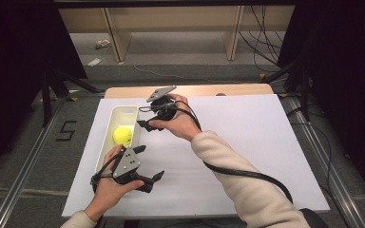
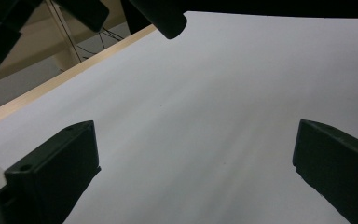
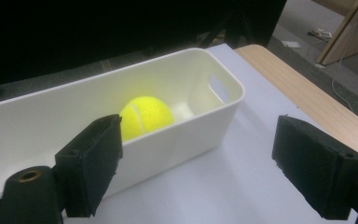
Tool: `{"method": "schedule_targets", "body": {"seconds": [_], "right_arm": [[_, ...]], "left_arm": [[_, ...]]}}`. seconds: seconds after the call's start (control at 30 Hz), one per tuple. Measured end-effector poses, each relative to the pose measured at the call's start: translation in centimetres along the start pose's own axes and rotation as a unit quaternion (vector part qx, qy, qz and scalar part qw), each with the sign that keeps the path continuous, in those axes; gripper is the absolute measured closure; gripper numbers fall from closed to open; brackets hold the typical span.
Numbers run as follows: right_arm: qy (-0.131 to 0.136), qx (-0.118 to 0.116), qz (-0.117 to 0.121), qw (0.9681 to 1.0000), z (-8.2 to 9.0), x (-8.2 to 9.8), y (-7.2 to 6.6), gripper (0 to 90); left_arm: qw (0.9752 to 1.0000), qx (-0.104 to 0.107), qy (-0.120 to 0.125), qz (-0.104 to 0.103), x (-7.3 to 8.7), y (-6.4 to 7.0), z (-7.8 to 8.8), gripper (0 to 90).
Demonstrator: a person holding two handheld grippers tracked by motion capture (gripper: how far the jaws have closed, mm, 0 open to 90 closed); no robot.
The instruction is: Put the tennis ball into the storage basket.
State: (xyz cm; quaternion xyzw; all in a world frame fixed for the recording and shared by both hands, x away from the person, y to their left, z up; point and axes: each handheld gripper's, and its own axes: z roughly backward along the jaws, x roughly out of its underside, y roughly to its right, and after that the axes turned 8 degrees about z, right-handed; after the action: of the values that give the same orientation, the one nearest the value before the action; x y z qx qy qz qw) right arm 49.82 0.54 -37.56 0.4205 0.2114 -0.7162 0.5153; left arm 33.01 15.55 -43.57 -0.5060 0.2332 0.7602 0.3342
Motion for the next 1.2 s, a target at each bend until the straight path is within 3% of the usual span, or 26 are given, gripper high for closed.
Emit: {"method": "schedule_targets", "body": {"seconds": [1.2], "right_arm": [[0.010,0.026,-0.022,0.9994,4.9,3.8,1.5,16.8]], "left_arm": [[1.0000,-0.004,0.001,0.005,0.0,0.0,0.1,0.0]]}}
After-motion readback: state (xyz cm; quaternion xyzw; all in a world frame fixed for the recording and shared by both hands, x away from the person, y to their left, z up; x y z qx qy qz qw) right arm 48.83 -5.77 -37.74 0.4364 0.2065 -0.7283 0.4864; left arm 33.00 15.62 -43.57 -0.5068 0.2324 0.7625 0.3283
